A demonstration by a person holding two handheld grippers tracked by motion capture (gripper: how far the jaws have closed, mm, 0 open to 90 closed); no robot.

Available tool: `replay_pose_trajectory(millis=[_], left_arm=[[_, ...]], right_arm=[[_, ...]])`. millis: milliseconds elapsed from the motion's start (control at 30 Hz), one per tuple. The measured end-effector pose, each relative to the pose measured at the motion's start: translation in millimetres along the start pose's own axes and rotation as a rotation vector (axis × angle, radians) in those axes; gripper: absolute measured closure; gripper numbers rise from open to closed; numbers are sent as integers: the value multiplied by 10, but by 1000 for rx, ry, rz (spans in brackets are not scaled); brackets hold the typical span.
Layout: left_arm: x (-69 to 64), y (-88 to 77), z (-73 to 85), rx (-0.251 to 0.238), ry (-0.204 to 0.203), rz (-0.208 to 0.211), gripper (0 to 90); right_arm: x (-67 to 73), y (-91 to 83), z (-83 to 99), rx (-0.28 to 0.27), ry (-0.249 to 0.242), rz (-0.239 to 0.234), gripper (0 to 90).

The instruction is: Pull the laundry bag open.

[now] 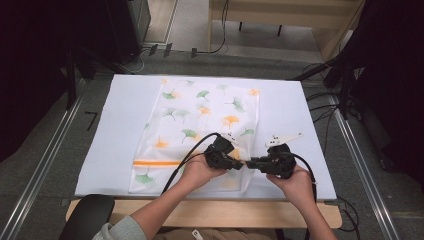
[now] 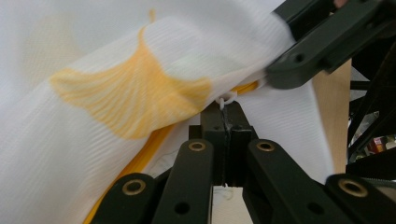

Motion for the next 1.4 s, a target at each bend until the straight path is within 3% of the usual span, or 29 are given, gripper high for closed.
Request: replay_pose_trajectory(millis=[267, 833, 1067, 1167, 1400], left_arm=[[135, -128, 101, -7, -42, -18, 900], [136, -134, 119, 0, -44, -9, 900], [160, -174, 126, -1, -64, -14, 900], [189, -207, 143, 4, -64, -21, 900], [323, -382, 280, 4, -109, -46, 900]], right_arm=[[-60, -35, 20, -7, 9, 4, 842], [-48, -24, 20, -6, 2, 10, 840], [-43, -30, 17, -8, 1, 9, 842], [-44, -32, 19, -7, 0, 10, 842], [-82, -45, 34, -7, 7, 13, 841]])
Point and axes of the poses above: each handheld gripper's, and its own axes: y roughly forward along the jaws, z roughly out of its underside, x roughly to its left, the point moved 8 cm from there along y, roughly forward along the jaws, and after that the axes turned 13 degrees about z, right-handed, at the moved point
